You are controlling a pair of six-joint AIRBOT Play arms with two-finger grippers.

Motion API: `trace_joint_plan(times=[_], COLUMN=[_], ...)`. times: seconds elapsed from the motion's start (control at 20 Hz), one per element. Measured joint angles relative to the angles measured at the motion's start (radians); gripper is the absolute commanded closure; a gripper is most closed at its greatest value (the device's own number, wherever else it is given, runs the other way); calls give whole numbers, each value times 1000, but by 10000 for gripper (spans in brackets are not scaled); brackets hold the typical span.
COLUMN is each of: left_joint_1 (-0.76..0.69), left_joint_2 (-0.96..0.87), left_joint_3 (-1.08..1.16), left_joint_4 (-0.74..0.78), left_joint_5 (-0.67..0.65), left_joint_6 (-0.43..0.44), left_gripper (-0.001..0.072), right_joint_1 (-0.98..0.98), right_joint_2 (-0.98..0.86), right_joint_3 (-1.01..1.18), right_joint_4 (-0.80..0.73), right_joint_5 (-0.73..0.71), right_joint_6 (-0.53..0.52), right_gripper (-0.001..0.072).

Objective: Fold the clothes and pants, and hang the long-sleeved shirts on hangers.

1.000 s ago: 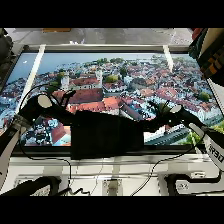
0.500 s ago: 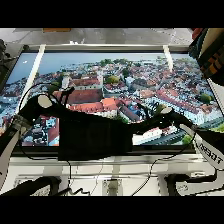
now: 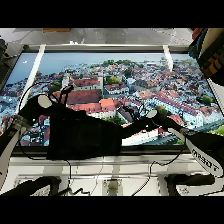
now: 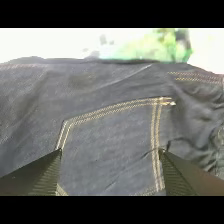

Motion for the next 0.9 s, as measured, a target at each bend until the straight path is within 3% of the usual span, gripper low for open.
trace_joint_plan(times=[0.1,0.15,0.2,0.5,0.7,0.9], left_joint_1=[1,4,8,65,111,141], left_joint_2=[0,1,3,45,108,174], left_joint_3=[0,1,6,138,228,256], left_joint_4=[0,0,0,2,3,3], left_joint_5=[43,66,84,131,141,143], left_joint_6=[0,0,3,143,264,318], left_gripper=[511,657,698,699,699,699], right_joint_1=[8,5,-6,-220,-485,-798], right_joint_2=[0,0,1,6,58,144], right_joint_3=[45,75,104,293,350,365], right_joint_4=[-8,-18,-29,-151,-195,-249], right_joint_5=[-21,-28,-31,-33,-18,18], right_joint_6=[0,1,7,174,266,322], right_gripper=[685,685,685,685,685,685])
